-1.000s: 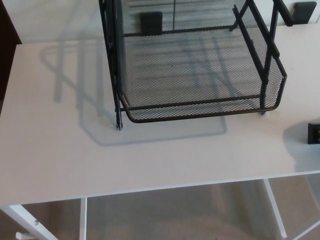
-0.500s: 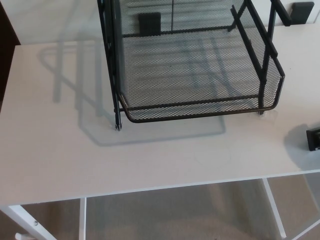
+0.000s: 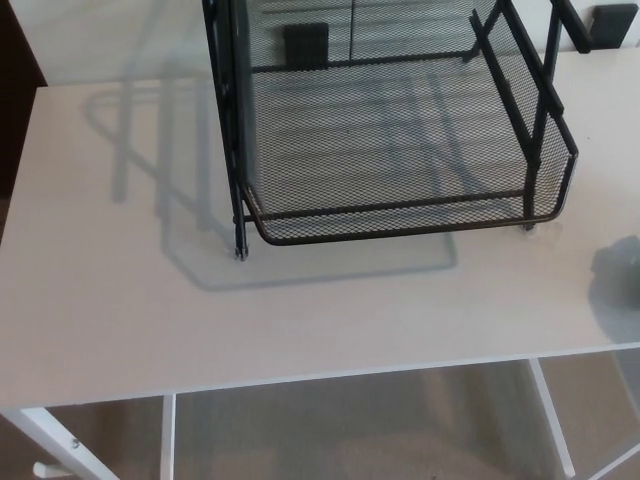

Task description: The robot walks towards a desk on which a file tray is kept in the middle and a stapler is kept to its right. The robot lifts the stapler using its right hand and places it on the file tray.

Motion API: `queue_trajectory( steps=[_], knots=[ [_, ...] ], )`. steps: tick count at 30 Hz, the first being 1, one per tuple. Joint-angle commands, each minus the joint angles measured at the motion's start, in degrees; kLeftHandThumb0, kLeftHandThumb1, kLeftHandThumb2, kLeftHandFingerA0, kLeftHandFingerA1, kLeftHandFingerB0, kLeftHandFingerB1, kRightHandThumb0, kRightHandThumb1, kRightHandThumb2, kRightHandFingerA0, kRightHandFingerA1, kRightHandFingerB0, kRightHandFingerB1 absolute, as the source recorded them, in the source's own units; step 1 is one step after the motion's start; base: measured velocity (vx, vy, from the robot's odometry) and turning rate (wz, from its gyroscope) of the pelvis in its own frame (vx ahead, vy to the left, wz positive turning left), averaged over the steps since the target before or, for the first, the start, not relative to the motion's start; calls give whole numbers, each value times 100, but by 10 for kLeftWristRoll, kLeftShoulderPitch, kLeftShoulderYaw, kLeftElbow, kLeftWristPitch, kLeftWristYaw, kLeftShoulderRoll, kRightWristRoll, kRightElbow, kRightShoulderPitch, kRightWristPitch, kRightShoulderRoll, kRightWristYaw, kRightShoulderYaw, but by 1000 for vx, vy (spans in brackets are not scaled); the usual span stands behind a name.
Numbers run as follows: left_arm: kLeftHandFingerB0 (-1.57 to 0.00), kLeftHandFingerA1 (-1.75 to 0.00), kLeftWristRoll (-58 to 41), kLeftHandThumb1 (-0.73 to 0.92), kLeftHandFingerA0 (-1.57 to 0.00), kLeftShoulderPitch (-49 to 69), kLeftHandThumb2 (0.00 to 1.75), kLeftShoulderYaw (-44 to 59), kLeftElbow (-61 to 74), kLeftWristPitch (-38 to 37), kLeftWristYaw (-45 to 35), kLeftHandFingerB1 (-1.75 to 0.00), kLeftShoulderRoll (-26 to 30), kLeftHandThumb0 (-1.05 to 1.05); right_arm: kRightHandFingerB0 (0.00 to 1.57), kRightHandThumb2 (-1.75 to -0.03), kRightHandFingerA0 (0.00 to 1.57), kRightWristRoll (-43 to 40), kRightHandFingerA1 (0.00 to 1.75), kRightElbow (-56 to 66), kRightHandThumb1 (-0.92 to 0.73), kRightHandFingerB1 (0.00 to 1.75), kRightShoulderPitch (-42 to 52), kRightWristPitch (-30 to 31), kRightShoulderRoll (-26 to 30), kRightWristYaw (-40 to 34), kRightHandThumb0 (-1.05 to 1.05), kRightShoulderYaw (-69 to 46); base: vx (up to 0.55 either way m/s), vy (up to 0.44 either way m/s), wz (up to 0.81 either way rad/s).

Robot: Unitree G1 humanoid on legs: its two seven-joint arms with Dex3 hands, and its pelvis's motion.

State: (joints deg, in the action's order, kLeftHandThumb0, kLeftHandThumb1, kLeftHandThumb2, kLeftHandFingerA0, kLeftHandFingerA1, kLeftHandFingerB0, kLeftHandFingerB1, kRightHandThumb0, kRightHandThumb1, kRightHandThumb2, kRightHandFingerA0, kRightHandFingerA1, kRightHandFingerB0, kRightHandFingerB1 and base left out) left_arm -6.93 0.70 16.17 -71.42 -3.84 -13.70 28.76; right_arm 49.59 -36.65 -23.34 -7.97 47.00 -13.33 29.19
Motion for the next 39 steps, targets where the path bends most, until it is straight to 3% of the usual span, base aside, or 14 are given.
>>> queue_trajectory(
  steps=[1, 3, 17, 19, 20, 22, 23, 25, 27, 28, 29, 30, 33, 39],
  knots=[
    [-27, -48, 1, 88, -44, -5, 66, 6, -7, -4, 9, -36, 10, -59, 24, -54, 0, -4, 31, 3, -47, 31, -6, 1, 2, 63, -29, -8, 0, 0, 0],
    [-27, -49, 3, 88, -44, -4, 66, 4, -6, -7, 9, -37, 10, -60, 19, -67, 4, -2, 18, 10, -43, 39, -9, 3, 3, 80, -32, -8, 0, 0, 0],
    [-29, -48, 12, 89, -45, -3, 66, -5, -8, -14, 12, -38, 11, -61, 31, -55, 17, 42, 36, -35, -48, 31, -16, -22, 16, 29, -17, 12, 0, 0, 0],
    [-31, -52, 11, 88, -47, -6, 66, -5, -7, -13, 12, -40, 14, -62, 34, -55, 28, 51, 36, -48, -48, 32, -14, -19, 20, 14, -13, 17, 0, 0, 0],
    [-30, -53, 9, 89, -46, -6, 66, -4, -7, -14, 10, -40, 14, -62, 24, -83, 21, 56, 54, -47, -32, 52, -12, -14, 22, 12, -12, 18, 0, 0, 0],
    [-30, -53, 8, 89, -46, -4, 66, -3, -7, -15, 6, -40, 14, -62, 24, -83, 21, 61, 54, -40, -32, 52, -8, -6, 24, 12, -12, 19, 0, 0, 0],
    [-31, -53, 10, 88, -47, -5, 66, -6, -7, -12, 9, -40, 14, -63, 36, -58, 38, 64, 42, -41, -49, 34, -5, 0, 24, 8, -18, 19, 0, 0, 0],
    [-31, -49, 8, 88, -46, -5, 66, -5, -11, -12, 10, -38, 14, -62, 57, -56, 72, 96, 121, -56, -52, 38, -2, -9, 35, -56, -20, 36, 0, 0, 0],
    [-31, -49, 9, 88, -45, -7, 66, -6, -9, -9, 10, -39, 14, -61, 62, -57, 70, 98, 130, -57, -54, 40, 1, -5, 36, -70, -24, 38, 0, 0, 0],
    [-31, -49, 11, 88, -45, -7, 66, -7, -10, -11, 10, -39, 15, -61, 56, -81, 75, 100, 115, -56, -46, 55, 3, 0, 35, -74, -36, 38, 0, 0, 0],
    [-32, -49, 14, 89, -47, -7, 66, -10, -12, -15, 12, -39, 15, -61, 68, -59, 71, 97, 124, -52, -60, 41, 6, 7, 32, -71, -24, 35, 0, 0, 0],
    [-32, -49, 18, 89, -48, -8, 66, -14, -12, -17, 15, -39, 16, -61, 81, -59, 76, 87, 138, -46, -59, 49, 11, 8, 28, -72, -21, 27, 0, 0, 0],
    [-31, -50, 16, 89, -45, -8, 66, -15, -12, -17, 12, -39, 18, -61, 82, -63, 78, 101, 151, -32, -64, 53, 21, 32, 19, -82, -26, 28, 0, 0, 0],
    [-33, -50, 22, 88, -45, -9, 66, -18, -12, -14, 14, -40, 18, -63, 82, -60, 87, 103, 146, -18, -69, 55, 36, 55, 5, -62, -24, 28, 0, 0, 0]
  ],
)
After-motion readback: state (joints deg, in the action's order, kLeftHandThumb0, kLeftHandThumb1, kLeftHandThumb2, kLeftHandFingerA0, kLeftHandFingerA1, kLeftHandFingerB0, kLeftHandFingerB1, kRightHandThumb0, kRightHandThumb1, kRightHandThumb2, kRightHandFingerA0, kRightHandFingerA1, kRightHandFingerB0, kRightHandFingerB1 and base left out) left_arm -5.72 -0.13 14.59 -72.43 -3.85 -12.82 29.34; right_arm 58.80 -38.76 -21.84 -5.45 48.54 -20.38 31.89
